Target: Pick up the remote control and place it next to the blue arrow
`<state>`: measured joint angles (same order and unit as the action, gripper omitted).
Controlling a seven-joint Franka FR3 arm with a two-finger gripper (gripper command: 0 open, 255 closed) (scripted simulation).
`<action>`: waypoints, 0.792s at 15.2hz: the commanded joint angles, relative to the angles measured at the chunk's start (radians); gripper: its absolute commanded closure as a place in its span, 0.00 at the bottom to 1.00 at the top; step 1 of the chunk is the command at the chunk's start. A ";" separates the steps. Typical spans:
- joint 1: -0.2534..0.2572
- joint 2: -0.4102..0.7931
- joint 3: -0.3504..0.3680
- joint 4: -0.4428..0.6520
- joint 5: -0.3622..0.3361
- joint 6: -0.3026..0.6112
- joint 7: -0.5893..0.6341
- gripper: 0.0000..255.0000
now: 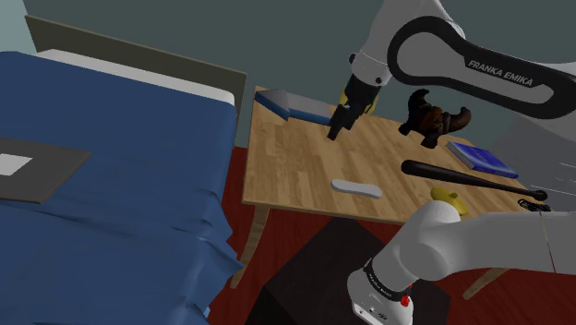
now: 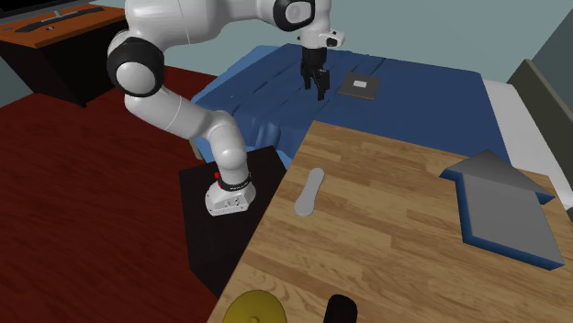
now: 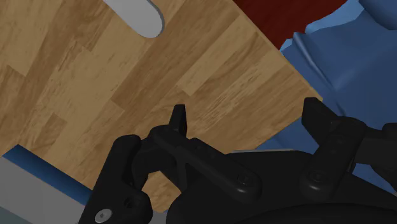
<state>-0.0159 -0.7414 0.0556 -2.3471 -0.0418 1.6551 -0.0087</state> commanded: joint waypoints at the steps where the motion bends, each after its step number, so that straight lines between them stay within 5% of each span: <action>1: 0.000 0.000 0.000 0.000 0.000 0.000 0.000 0.00; 12: 0.006 -0.216 -0.254 -0.352 -0.169 0.134 -0.441 0.00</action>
<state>-0.0073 -0.9328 -0.1741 -2.6646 -0.1902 1.7778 -0.4060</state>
